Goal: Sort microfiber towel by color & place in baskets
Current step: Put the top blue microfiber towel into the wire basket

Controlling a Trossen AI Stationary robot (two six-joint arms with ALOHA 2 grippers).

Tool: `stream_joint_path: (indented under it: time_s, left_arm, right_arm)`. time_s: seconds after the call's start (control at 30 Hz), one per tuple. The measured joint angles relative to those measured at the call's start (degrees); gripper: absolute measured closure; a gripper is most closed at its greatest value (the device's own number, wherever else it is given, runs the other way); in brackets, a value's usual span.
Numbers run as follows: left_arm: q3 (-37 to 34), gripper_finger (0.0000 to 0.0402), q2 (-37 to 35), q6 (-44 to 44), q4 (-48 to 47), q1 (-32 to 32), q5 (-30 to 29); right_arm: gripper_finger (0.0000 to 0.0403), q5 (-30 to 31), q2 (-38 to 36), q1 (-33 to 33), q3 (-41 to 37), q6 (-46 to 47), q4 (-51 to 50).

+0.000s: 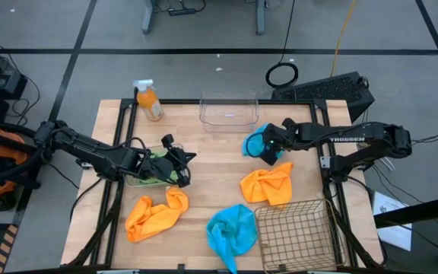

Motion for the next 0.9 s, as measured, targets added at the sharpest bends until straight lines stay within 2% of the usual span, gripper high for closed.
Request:
stream_joint_path:
  time_s: [0.1, 0.3, 0.47, 0.7, 0.9]
  left_arm:
    - [0.00, 0.0388, 0.00, 0.00, 0.00, 0.00, 0.00]
    - [0.00, 0.0388, 0.00, -0.02, 0.05, 0.00, 0.00]
    - [0.00, 0.0388, 0.00, -0.02, 0.17, 0.00, 0.00]
    - [0.00, 0.0388, 0.00, -0.02, 0.40, 0.00, 0.00]
    - [0.00, 0.0388, 0.00, -0.06, 0.39, -0.04, 0.02]
  right_arm:
    - [0.0401, -1.81, 0.69, -0.02, -0.01, 0.14, 3.28]
    - [0.0400, -1.76, 4.02, -0.10, -0.01, 0.19, 6.58]
    - [0.0384, -1.94, 8.24, -0.22, -0.01, 0.99, 11.44]
    - [0.0321, -3.37, 11.52, -2.17, -0.03, 2.02, 11.63]
    - [0.0251, -3.44, 7.97, -2.64, 2.26, -0.49, 6.53]
